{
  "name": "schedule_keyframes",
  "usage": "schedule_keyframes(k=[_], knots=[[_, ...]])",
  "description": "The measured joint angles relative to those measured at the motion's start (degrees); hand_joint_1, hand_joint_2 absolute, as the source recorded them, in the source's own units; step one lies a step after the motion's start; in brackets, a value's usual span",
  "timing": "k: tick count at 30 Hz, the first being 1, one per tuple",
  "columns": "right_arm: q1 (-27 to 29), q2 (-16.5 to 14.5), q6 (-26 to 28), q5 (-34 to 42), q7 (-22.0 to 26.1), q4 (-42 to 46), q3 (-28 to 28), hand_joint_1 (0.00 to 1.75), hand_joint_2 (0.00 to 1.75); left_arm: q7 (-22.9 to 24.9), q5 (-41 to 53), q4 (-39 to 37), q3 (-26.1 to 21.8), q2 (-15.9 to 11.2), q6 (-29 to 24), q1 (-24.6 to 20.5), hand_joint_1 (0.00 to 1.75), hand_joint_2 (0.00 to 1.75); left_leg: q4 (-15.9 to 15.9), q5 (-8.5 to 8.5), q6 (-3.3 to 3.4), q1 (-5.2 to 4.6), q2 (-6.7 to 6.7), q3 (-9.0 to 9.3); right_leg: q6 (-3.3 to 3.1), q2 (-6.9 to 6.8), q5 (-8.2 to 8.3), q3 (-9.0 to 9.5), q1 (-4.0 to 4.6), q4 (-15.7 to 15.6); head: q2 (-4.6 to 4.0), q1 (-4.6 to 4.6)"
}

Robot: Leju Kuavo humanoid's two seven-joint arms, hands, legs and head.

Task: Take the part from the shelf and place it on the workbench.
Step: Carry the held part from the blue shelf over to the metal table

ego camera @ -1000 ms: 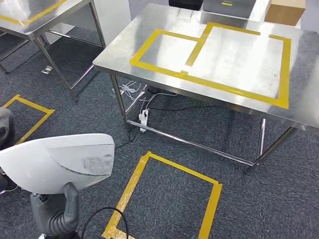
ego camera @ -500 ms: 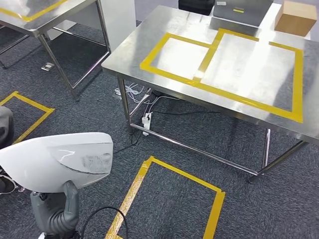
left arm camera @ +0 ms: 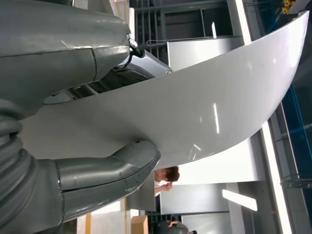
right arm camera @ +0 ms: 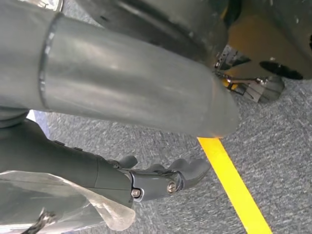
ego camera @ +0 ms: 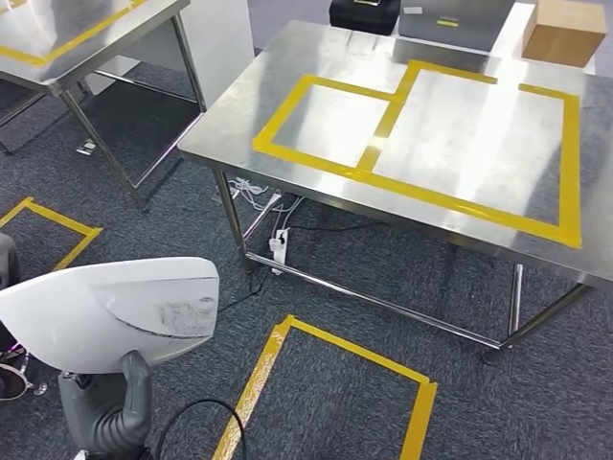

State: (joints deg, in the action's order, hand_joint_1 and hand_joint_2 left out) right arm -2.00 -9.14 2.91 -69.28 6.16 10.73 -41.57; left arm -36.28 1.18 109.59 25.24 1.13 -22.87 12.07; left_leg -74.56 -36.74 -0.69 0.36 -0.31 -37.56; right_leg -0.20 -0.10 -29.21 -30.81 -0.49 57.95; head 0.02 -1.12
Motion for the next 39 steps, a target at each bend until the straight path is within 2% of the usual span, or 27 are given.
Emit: schedule_keyframes(k=[1, 2, 3, 5, 6, 7, 10, 12, 14, 15, 16, 17, 18, 19, 21, 23, 25, 27, 29, 30, 31, 32, 34, 35, 36, 38, 39], knots=[[0.0, 0.0, 0.0, 0.0, 0.0, 0.0, -0.1, 0.0, 0.0, 0.0, 0.0, 0.0, 0.0, 0.0, 0.0, 0.0, 1.75, 1.75, 0.8, 0.94, -0.09, 0.08, 0.01, -0.48, 0.07, 0.05, -0.43, 0.56, -0.01, 0.0, 0.0, 0.01], [0.0, 0.0, 0.0, 0.0, 0.1, 0.0, -0.1, 0.0, 0.0, 0.0, 0.0, 0.0, 0.0, 0.0, 0.0, 0.0, 1.75, 1.75, 3.3, 3.22, -0.09, 0.14, 0.02, -0.1, 0.17, 0.09, -0.89, 1.22, -0.03, 0.0, 0.0, 0.0], [0.1, 0.0, 0.0, 0.0, 0.1, 0.0, -0.1, 0.0, 0.0, 0.0, 0.0, 0.0, 0.0, 0.0, 0.0, 0.0, 1.75, 1.75, 6.9, 6.23, 0.0, 0.17, 0.05, 0.76, 0.35, 0.13, -1.38, 1.67, -0.06, 0.0, 0.0, 0.02], [0.0, 0.0, -0.1, -0.1, 0.2, 0.0, -0.2, 0.0, 0.0, 0.0, 0.0, 0.0, 0.0, -0.1, 0.0, 0.0, 1.75, 1.75, 12.4, 9.1, 0.4, -0.09, 0.15, 2.08, 1.01, 0.13, -2.25, 2.45, -0.02, 0.0, 0.0, 0.15], [0.0, 0.0, -0.1, -0.1, 0.2, 0.0, -0.2, 0.0, 0.0, 0.0, 0.0, -0.1, 0.0, -0.1, 0.1, 0.0, 1.75, 1.75, 13.9, 9.48, 0.77, -0.23, 0.18, 2.33, 1.43, 0.09, -2.55, 2.52, 0.03, -0.1, 0.0, 0.23], [-0.1, 0.0, -0.1, 0.0, 0.3, 0.0, -0.2, 0.0, 0.0, 0.0, 0.0, -0.1, 0.0, -0.1, 0.1, 0.0, 1.75, 1.75, 14.3, 9.04, 1.2, -0.38, 0.17, 2.36, 1.91, 0.06, -2.57, 2.83, 0.08, 0.0, 0.0, 0.29], [-0.3, 0.0, -0.1, 0.4, 0.2, 0.0, -0.5, 0.0, 0.0, 0.0, 0.0, -0.1, 0.0, -0.1, 0.1, 0.0, 1.75, 1.75, 15.2, 9.26, 2.46, -0.18, 0.02, 3.57, 2.89, 0.03, -3.21, 2.79, 0.04, 1.3, 0.0, 0.2], [-0.4, 0.0, -0.1, 1.0, 0.2, 0.0, -0.7, 0.0, 0.0, 0.0, 0.0, -0.1, 0.0, 0.0, 0.1, 0.0, 1.75, 1.75, 15.3, 8.83, 2.96, -0.12, 0.06, 4.35, 3.19, 0.03, -5.61, -0.17, -0.04, 6.3, 0.0, -0.17], [-0.5, 0.0, -0.1, 1.4, 0.0, 0.0, -1.0, 0.0, 0.0, 0.0, 0.0, -0.1, 0.0, 0.0, 0.0, 0.0, 1.75, 1.75, 15.2, 8.28, 3.25, -0.29, 0.05, 4.71, 3.34, 0.02, -8.14, -5.08, -0.04, 13.5, 0.0, -0.4], [-0.5, 0.0, -0.1, 1.5, 0.0, 0.0, -1.1, 0.0, 0.0, 0.0, 0.0, -0.1, 0.0, 0.0, 0.0, 0.1, 1.75, 1.75, 15.2, 7.97, 3.31, -0.41, 0.01, 4.99, 3.29, 0.02, -8.26, -6.94, -0.03, 15.5, 0.0, -0.43], [-0.4, 0.0, -0.1, 1.5, -0.1, 0.0, -1.2, 0.0, 0.0, 0.0, 0.0, -0.1, 0.0, 0.0, 0.0, 0.1, 1.75, 1.75, 15.2, 7.6, 3.36, -0.55, -0.05, 5.43, 3.17, 0.03, -7.14, -7.87, -0.01, 15.5, 0.0, -0.45], [-0.3, 0.0, -0.1, 1.6, -0.1, 0.0, -1.3, 0.0, 0.0, 0.0, 0.0, -0.1, 0.0, 0.0, 0.0, 0.1, 1.75, 1.75, 15.2, 7.18, 3.37, -0.69, -0.11, 6.03, 2.9, 0.04, -4.79, -7.68, 0.05, 13.4, 0.0, -0.48], [-0.3, 0.0, -0.1, 1.6, -0.1, 0.0, -1.4, 0.0, 0.0, 0.0, 0.0, -0.1, 0.0, 0.1, -0.1, 0.1, 1.75, 1.75, 15.2, 6.71, 3.34, -0.8, -0.14, 6.69, 2.52, 0.03, -1.94, -6.74, 0.18, 9.8, 0.0, -0.47], [-0.2, 0.0, -0.1, 1.6, -0.1, 0.0, -1.5, 0.0, 0.0, 0.0, 0.0, -0.1, 0.0, 0.1, -0.1, 0.1, 1.75, 1.75, 15.3, 6.29, 3.26, -0.85, -0.11, 7.27, 2.08, -0.01, -0.01, -5.74, 0.35, 6.6, 0.0, -0.35], [-0.3, 0.1, -0.1, 1.6, -0.1, 0.0, -1.6, 0.0, 0.0, 0.0, 0.0, -0.2, 0.0, 0.1, -0.1, 0.1, 1.75, 1.75, 15.4, 5.66, 2.8, -0.78, -0.08, 7.76, 1.24, -0.11, 0.29, -4.46, 0.83, 2.6, 0.0, -0.13], [-0.2, 0.1, -0.1, 1.7, -0.2, 0.0, -1.8, 0.0, 0.0, 0.0, 0.0, -0.2, 0.0, 0.1, -0.1, 0.1, 1.75, 1.75, 15.1, 5.63, 2.1, -0.75, -0.07, 8.2, 0.67, -0.12, -0.14, -3.74, 0.98, 1.4, 0.0, -0.07], [0.0, 0.1, -0.1, 1.7, -0.2, 0.0, -2.0, 0.0, 0.0, 0.0, 0.0, -0.2, 0.0, 0.1, -0.2, 0.1, 1.75, 1.75, 13.7, 5.52, 1.52, -0.81, -0.02, 8.61, 0.28, -0.13, 0.83, -2.0, 0.6, 0.5, 0.0, -0.02], [-0.2, 0.1, -0.1, 1.7, -0.2, 0.0, -2.0, 0.0, 0.0, 0.0, 0.0, -0.1, -0.1, 0.1, -0.2, -0.1, 1.75, 1.75, 9.7, 4.21, 0.89, -0.65, 0.02, 6.83, -0.03, -0.13, 0.65, -0.45, 0.28, -0.2, 0.0, 0.32], [-0.5, 0.1, -0.1, 1.7, -0.2, 0.0, -2.1, 0.0, 0.0, 0.0, 0.0, -0.1, -0.1, 0.0, -0.2, -0.1, 1.75, 1.75, 3.6, 1.52, 0.26, -0.31, 0.04, 2.81, -0.18, -0.02, 0.15, 0.18, 0.25, -0.4, 0.0, 0.56], [-0.5, 0.1, -0.1, 1.7, -0.2, 0.0, -2.1, 0.0, 0.0, 0.0, 0.0, -0.1, -0.1, 0.0, -0.2, 0.0, 1.75, 1.75, 1.4, 0.61, 0.05, -0.15, 0.05, 0.95, -0.14, 0.02, -0.19, 0.5, 0.24, -0.4, 0.0, 0.55], [-0.4, 0.1, -0.1, 1.7, -0.2, 0.0, -2.1, 0.0, 0.0, 0.0, 0.0, -0.2, -0.1, 0.0, -0.2, 0.1, 1.75, 1.75, 0.9, 0.76, -0.12, -0.01, 0.05, -0.16, -0.07, 0.03, -0.58, 0.94, 0.21, -0.4, 0.0, 0.53], [-0.4, 0.1, -0.1, 1.7, -0.2, 0.0, -2.1, 0.0, 0.0, 0.0, 0.0, -0.2, -0.1, 0.0, -0.2, 0.1, 1.75, 1.75, 2.3, 2.28, -0.23, 0.11, 0.06, -0.33, 0.04, 0.04, -1.01, 1.51, 0.16, -0.3, 0.0, 0.54], [-0.2, 0.1, -0.1, 1.7, -0.2, 0.0, -2.1, 0.0, 0.0, 0.0, 0.0, -0.2, -0.1, 0.0, -0.2, 0.1, 1.75, 1.75, 8.6, 7.48, -0.29, 0.24, 0.09, 1.16, 0.48, 0.09, -2.01, 2.8, 0.03, -0.4, 0.0, 0.53], [-0.2, 0.0, -0.1, 1.7, -0.2, 0.0, -2.1, 0.0, 0.0, 0.0, 0.0, -0.2, -0.1, 0.0, -0.2, 0.1, 1.75, 1.75, 11.6, 8.69, -0.19, 0.15, 0.16, 1.84, 0.84, 0.15, -2.47, 3.2, 0.02, -0.3, -0.01, 0.66], [-0.3, 0.0, -0.1, 1.7, -0.2, 0.0, -2.1, 0.0, 0.0, 0.0, 0.0, -0.2, -0.1, -0.1, -0.2, 0.1, 1.75, 1.75, 13.4, 9.28, 0.09, 0.01, 0.22, 2.29, 1.25, 0.13, -2.91, 3.27, 0.03, -0.4, -0.02, 0.77], [-0.4, 0.0, -0.1, 1.7, -0.2, 0.0, -2.1, 0.0, 0.0, 0.0, 0.0, -0.2, -0.1, -0.1, -0.2, 0.2, 1.75, 1.75, 14.7, 8.51, 1.02, -0.24, 0.21, 2.45, 2.13, 0.06, -3.12, 3.71, 0.09, -0.3, -0.03, 0.85], [-0.5, 0.0, -0.1, 1.7, -0.2, 0.0, -2.1, 0.0, 0.0, 0.0, 0.0, -0.2, -0.1, -0.1, -0.2, 0.2, 1.75, 1.75, 14.7, 8.82, 1.58, -0.21, 0.15, 2.8, 2.48, -0.02, -3.2, 3.99, 0.06, -0.2, -0.02, 0.77]])
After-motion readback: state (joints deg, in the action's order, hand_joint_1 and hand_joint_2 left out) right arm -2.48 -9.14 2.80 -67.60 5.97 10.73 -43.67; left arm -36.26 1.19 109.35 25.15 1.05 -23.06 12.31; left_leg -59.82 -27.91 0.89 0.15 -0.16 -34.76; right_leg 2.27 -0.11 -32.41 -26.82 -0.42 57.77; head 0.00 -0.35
